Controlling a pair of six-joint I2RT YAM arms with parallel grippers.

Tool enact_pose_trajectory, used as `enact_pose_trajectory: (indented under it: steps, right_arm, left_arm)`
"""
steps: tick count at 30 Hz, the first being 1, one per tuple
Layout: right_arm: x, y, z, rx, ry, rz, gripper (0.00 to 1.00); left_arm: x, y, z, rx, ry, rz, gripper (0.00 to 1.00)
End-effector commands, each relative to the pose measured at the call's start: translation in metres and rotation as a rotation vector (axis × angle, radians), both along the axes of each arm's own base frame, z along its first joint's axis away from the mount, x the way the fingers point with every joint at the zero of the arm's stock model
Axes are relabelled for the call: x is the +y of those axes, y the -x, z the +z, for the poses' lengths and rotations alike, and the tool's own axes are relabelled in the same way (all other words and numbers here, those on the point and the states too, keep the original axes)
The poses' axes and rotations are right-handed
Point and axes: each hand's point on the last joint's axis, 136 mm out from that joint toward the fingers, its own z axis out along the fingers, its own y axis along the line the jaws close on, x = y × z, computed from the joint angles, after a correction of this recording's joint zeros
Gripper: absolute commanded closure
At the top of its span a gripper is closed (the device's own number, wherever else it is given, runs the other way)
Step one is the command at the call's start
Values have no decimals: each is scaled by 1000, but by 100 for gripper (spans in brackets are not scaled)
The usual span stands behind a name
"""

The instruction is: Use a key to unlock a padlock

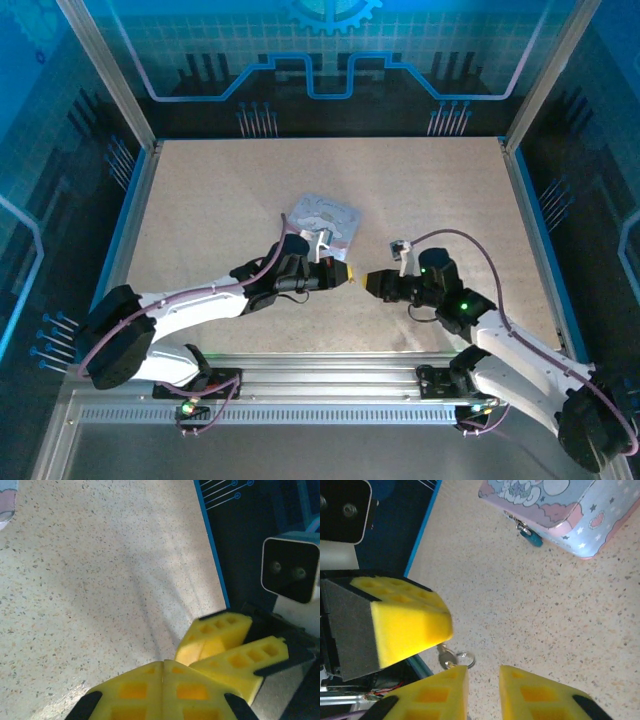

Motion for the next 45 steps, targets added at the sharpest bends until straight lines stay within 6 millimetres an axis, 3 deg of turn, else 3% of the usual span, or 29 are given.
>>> enact_pose_trajectory:
  steps: [1, 11, 22, 36, 45]
  right_arm:
    - [3, 7, 12, -32, -119, 77, 73]
    - [8, 9, 29, -89, -196, 125, 65]
    - [21, 9, 31, -74, -211, 152, 60]
    - [40, 9, 21, -46, -183, 188, 61]
    - [42, 6, 25, -55, -187, 185, 69]
  left_arm:
    - [1, -1, 20, -68, 1, -11, 100]
    - [1, 0, 22, -69, -1, -18, 100]
    - [1, -1, 22, -62, 5, -15, 100]
    - [0, 0, 20, -52, 11, -15, 100]
    - [0, 0, 19, -48, 14, -14, 100]
